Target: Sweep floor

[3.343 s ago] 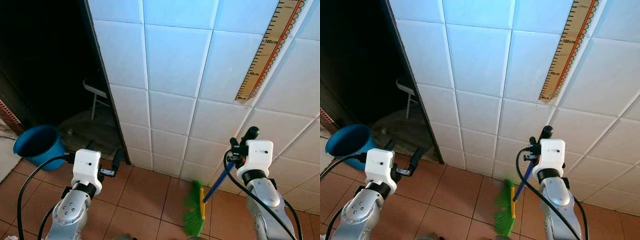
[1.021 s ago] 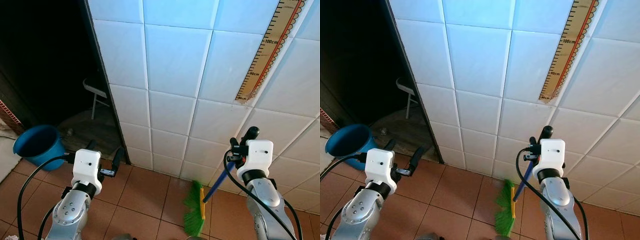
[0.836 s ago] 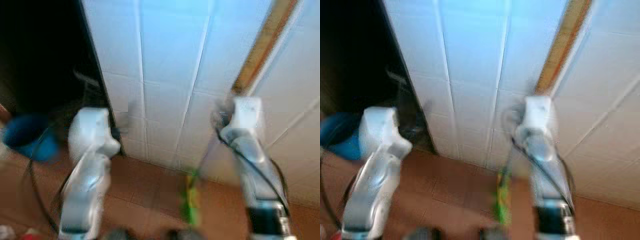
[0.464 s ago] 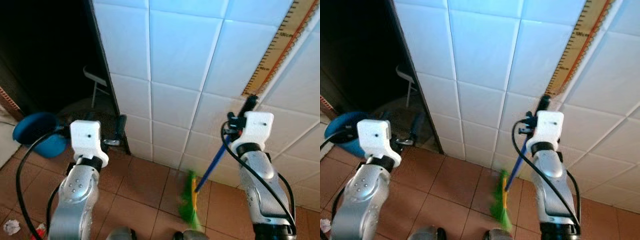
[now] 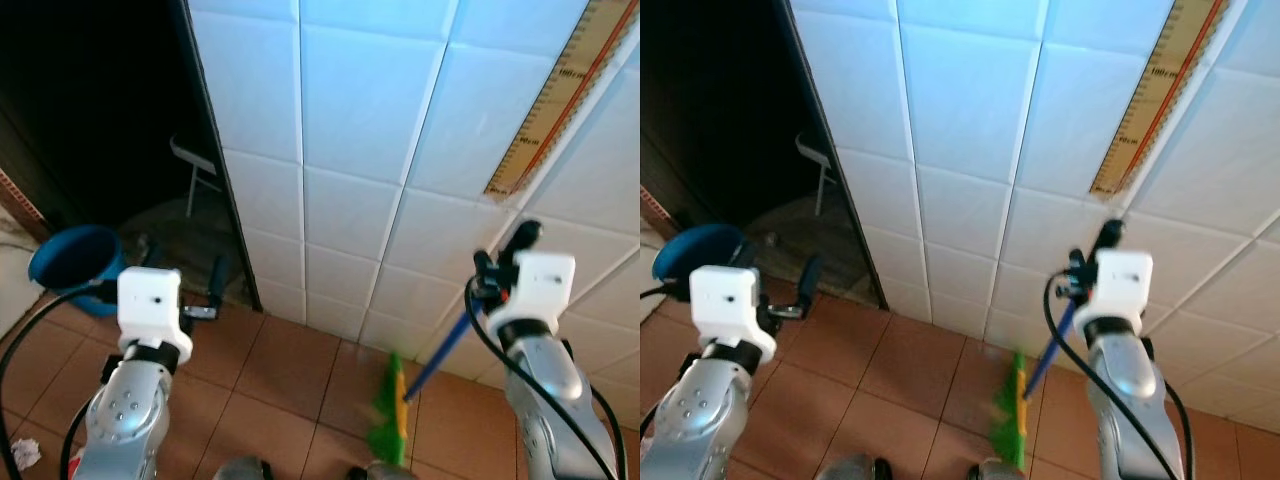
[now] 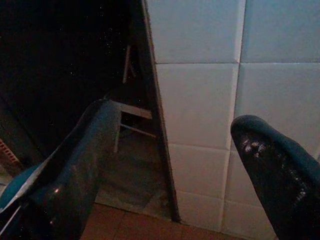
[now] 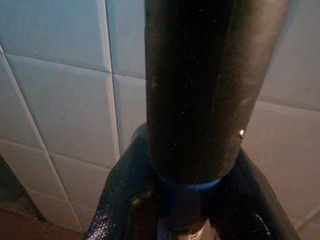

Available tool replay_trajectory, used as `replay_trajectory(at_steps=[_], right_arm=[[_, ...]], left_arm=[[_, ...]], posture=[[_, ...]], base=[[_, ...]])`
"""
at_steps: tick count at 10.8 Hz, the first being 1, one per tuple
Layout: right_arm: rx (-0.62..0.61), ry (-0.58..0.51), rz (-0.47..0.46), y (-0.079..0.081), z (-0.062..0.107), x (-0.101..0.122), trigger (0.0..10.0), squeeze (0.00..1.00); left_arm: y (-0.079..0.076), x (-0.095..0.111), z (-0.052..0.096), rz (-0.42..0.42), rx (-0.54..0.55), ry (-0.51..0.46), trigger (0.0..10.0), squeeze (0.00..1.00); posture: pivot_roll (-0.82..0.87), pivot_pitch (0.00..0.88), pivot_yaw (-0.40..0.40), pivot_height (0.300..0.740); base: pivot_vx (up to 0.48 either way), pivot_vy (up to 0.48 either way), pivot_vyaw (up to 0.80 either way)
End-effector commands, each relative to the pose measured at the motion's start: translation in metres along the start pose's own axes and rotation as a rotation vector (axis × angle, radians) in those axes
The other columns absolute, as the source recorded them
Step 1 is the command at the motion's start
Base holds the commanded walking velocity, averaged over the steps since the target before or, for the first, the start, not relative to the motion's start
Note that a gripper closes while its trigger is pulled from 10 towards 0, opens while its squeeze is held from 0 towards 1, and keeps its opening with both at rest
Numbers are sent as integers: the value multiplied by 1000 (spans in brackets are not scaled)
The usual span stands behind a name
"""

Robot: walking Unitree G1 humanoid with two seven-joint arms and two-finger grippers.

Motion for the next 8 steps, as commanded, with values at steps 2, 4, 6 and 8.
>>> replay_trajectory(at_steps=[2,4,6,8], right_arm=[[29,-35,60,5,-7,11,10000,0],[51,-90,24,12,-11,31,10000,0],[38,-77,15,13,-13,28,10000,0],[48,-77,16,16,-15,26,10000,0]], left_arm=[[-8,10,-8,2,8,-40,10000,0],[-5,18,-11,-10,100,-60,10000,0],[-7,8,-11,-6,81,-23,10000,0],[-8,13,-15,-26,84,-43,10000,0]], posture=[[40,47,-6,740],[42,54,18,740],[35,46,6,740],[37,34,5,740]], base=[[0,0,400],[0,0,800],[0,0,800],[0,0,800]])
Point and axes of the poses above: a point about 5 cm out from each wrist's last joint towards the gripper, its own z axis pointing back from the gripper into the wrist, its own x axis along the axis of the wrist's last joint, y = z × x, the point moved 2 cm from there along -z, pointing out of the wrist towards the gripper, and after that the axes turned 7 degrees about z, right-handed, at the moved point
